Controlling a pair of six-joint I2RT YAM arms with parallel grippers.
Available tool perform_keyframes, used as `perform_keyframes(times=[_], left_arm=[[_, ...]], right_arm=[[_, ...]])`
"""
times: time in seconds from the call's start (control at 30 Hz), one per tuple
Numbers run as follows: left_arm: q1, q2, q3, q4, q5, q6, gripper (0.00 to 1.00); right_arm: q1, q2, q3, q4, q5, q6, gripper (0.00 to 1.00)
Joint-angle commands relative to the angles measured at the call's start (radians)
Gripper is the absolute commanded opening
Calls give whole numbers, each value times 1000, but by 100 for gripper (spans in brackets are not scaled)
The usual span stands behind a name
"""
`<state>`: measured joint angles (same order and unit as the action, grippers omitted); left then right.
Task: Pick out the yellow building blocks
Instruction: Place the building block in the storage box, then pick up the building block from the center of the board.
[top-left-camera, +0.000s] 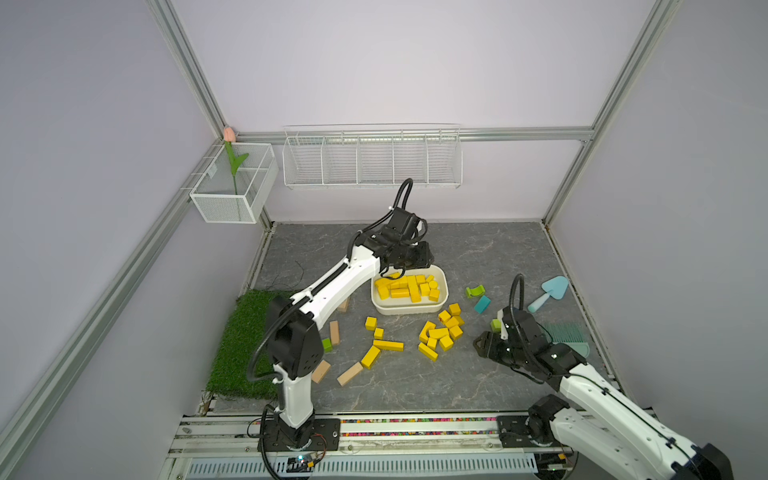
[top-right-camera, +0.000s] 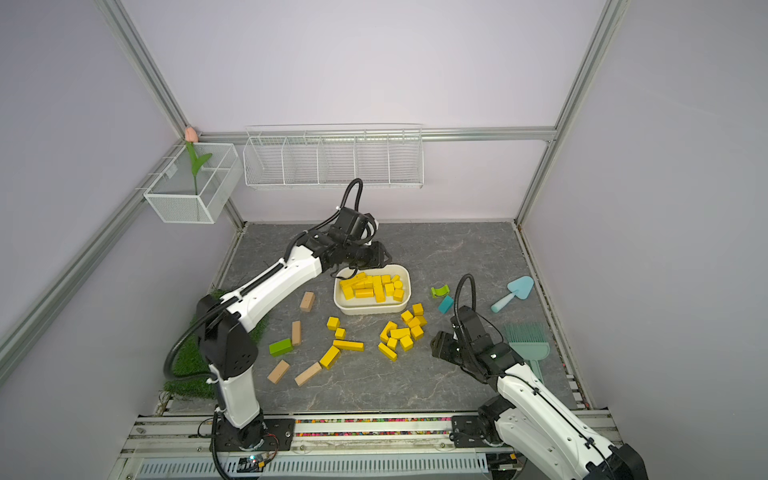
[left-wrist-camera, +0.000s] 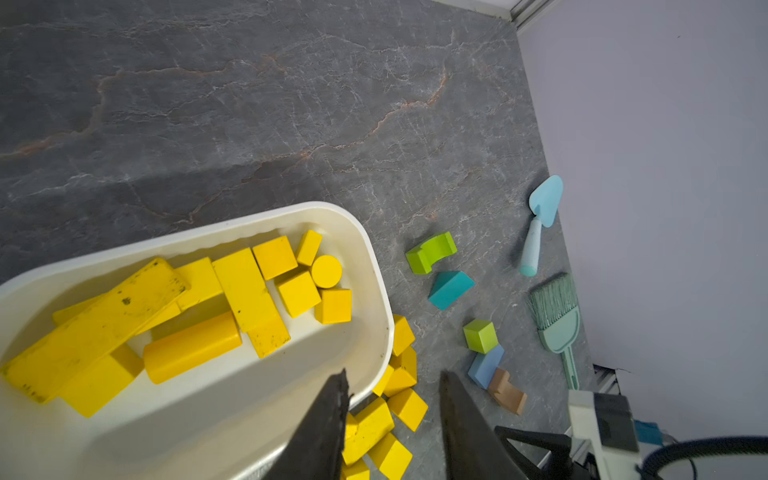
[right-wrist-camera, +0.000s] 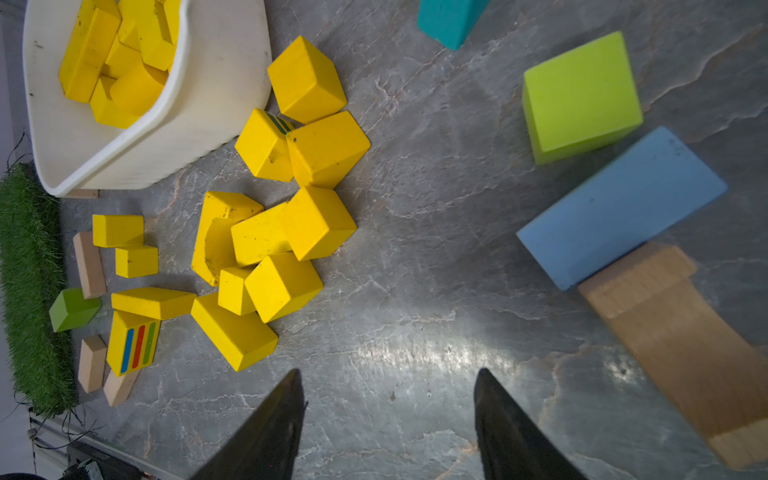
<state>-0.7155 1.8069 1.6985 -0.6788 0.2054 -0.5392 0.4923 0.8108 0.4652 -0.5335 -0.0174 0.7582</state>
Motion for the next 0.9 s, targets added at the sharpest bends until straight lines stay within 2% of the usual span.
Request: perform_keyframes(times=[0.0,0.23,0.43,0.5,0.67,0.87], left_arm=[[-1,-126,-206,148,-47,11,39],[-1,-501,-659,345,-202,43,38],[-1,-889,-1050,518,-455,27,41],[-1,-1009,-1179,603,-503,30,41],[-1,-1270,-1336,656,-501,48,51],[1,-1438,-1439,691,-483,41,72]], right_arm=[[-6,13,-7,4,-11,-4,66],[-6,66,18,7,-26,-16,67],[-7,225,74,30,-61,-35,66],[-7,283,100,39,-76,-43,65],[-7,401,163,75,-89,-58,64],[-2,487,205,118,-82,-58,64]])
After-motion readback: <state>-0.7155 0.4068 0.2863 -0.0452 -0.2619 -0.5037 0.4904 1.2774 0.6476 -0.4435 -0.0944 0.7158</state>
